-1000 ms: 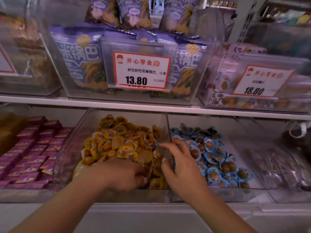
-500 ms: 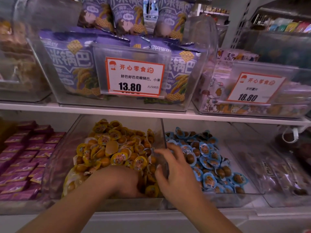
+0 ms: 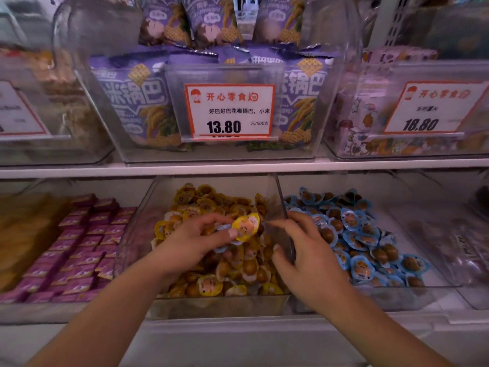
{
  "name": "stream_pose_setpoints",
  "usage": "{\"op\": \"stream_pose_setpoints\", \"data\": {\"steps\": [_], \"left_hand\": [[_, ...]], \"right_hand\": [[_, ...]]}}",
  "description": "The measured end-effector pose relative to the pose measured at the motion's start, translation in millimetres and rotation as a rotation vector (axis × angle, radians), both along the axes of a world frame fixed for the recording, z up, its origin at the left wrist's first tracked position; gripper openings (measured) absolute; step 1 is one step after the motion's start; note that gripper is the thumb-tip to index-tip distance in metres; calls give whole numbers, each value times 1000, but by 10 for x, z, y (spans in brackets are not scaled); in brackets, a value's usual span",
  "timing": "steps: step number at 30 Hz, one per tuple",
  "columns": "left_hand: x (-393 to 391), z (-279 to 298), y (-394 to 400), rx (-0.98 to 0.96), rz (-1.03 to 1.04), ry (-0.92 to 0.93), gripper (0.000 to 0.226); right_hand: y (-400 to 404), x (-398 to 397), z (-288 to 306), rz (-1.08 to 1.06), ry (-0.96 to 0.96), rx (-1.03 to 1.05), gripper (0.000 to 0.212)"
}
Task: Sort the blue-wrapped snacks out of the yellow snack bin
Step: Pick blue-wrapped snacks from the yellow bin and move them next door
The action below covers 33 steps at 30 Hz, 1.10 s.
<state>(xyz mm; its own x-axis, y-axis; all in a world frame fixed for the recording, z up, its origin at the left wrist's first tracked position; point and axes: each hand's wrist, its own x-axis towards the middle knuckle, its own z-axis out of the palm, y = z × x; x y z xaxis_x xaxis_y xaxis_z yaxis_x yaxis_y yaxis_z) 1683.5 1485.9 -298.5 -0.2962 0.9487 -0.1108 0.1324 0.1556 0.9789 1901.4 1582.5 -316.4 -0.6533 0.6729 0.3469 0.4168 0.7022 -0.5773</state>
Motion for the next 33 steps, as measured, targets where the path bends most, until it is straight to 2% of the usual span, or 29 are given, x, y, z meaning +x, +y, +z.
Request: {"op": "stream_pose_setpoints", "data": {"steps": [3,5,7,12,16,20,26,29,31,33], "left_hand": [[42,36,-56,10,125,-276,34],[81,86,-81,-13,170,-450,29],[118,134,-110,-52,180,-573,32],[158,118,-159,-36,222,-615,29],[195,91,-178,-9,237,-649,31],[198,58,-163,2,259,-553,35],[167,188,-135,130,245,-447,37],[184,184,-76,181,276,-284,35],[200,161,-39,179,261,-159,34],[169,90,-21,194,278,104,23]], "right_hand": [[-71,-83,96,-53,119,135,40],[-143,-198,181,-14,231,249,34],[-242,-327,244,72,224,221,33],[-278,-500,262,100,15,166,58],[-275,-603,195,276,-26,-60,73],[-300,-656,109,296,72,-44,60],[-267,-542,215,239,272,-4,50],[-214,-388,272,159,374,52,42],[-125,-254,325,88,440,4,37],[26,-100,375,14,491,-36,34]]}}
